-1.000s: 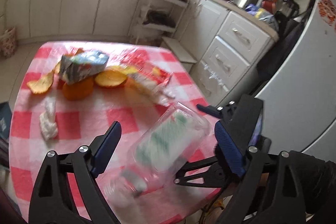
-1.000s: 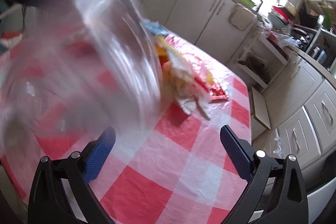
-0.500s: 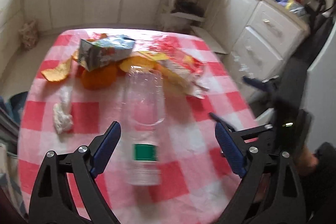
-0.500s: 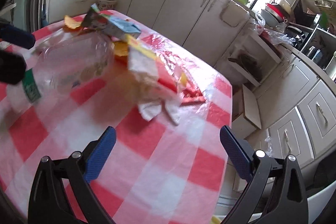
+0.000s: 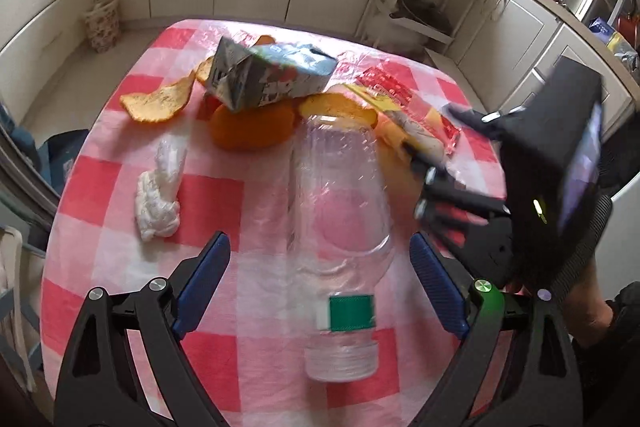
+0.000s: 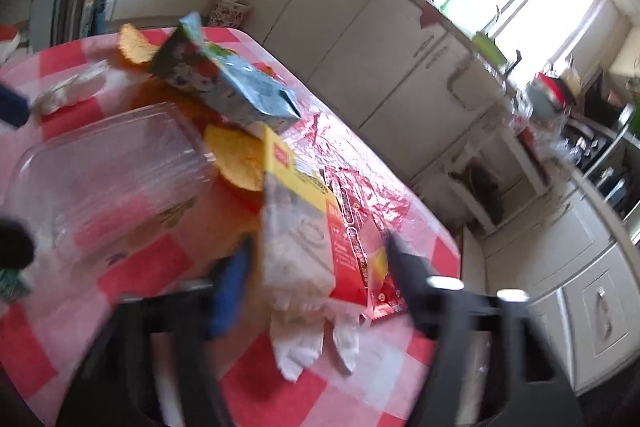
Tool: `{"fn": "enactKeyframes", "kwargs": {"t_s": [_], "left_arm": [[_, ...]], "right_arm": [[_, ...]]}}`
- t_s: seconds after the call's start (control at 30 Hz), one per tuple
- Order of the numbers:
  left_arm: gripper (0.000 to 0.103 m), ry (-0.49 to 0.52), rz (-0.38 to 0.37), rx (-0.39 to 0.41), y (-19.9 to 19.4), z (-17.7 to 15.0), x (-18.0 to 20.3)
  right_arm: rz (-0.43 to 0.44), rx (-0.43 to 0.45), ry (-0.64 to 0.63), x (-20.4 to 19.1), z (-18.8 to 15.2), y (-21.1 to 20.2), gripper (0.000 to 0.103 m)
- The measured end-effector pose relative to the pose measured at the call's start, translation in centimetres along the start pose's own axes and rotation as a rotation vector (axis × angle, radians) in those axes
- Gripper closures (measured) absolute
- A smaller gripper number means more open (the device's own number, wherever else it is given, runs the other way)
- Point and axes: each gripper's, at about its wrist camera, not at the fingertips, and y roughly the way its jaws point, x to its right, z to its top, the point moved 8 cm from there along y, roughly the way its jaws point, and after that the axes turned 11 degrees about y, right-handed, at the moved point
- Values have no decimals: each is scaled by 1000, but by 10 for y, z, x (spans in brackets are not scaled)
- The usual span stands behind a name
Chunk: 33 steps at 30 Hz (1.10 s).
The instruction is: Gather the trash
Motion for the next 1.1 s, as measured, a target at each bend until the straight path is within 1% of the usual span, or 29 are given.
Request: {"fn": "enactKeyframes", "kwargs": {"t_s": [0.03,0.07,0.1,0.13,0.17,0.2,0.23,0.27,0.33,0.37,0.43,0.5,0.53,0.57,0.6,0.63,0.67,0.73,0.8,0.9,1.0,1.1], "left_arm": [[16,18,6,9,0,4,4],[16,29,17,13,1,7,7],[15,35,25,13,3,9,9],[13,38,17,12,7,12,13],[7,34,-4,12,9,14,16],[7,25,-10,15,11,16,17],[7,43,56,8,13,18,15],[7,54,65,11,13,19,15],[7,30,59,28,8,22,12],[7,32,76,27,9,23,11],[7,44,112,0,16,20,9],[7,58,126,-25,24,16,13],[7,83,166,-36,30,15,15],[12,96,182,-40,33,14,15],[32,111,198,-44,37,14,17],[45,119,198,-59,43,12,19],[49,112,196,-70,47,10,20],[49,109,187,-58,46,8,22],[50,94,158,-46,41,6,26],[50,87,123,-7,26,2,36],[50,97,60,43,7,-3,53],[50,134,-41,105,-13,-8,86]], "right_arm": [[19,-23,38,5,0,1,90],[39,-26,80,10,-1,-2,91],[50,-19,118,16,-1,-8,95],[60,-12,163,25,-2,-17,96],[50,-11,180,29,-4,-22,97],[53,-16,223,39,-9,-30,98],[97,-21,287,47,-15,-40,98],[109,-25,330,54,-21,-47,98],[113,-27,378,68,-35,-66,98],[131,-33,409,71,-42,-75,98],[157,-41,458,78,-58,-95,98],[167,-54,484,84,-72,-112,98],[172,-69,496,85,-82,-120,98],[166,-80,498,85,-90,-127,98],[151,-90,494,85,-101,-135,98],[127,-100,484,85,-113,-143,98],[102,-105,473,86,-122,-151,98],[42,-121,441,89,-141,-161,98],[-18,-127,412,94,-154,-172,98],[-95,-127,378,104,-168,-185,98],[-135,-154,401,118,-190,-190,98],[-159,-214,451,133,-218,-185,98]]}}
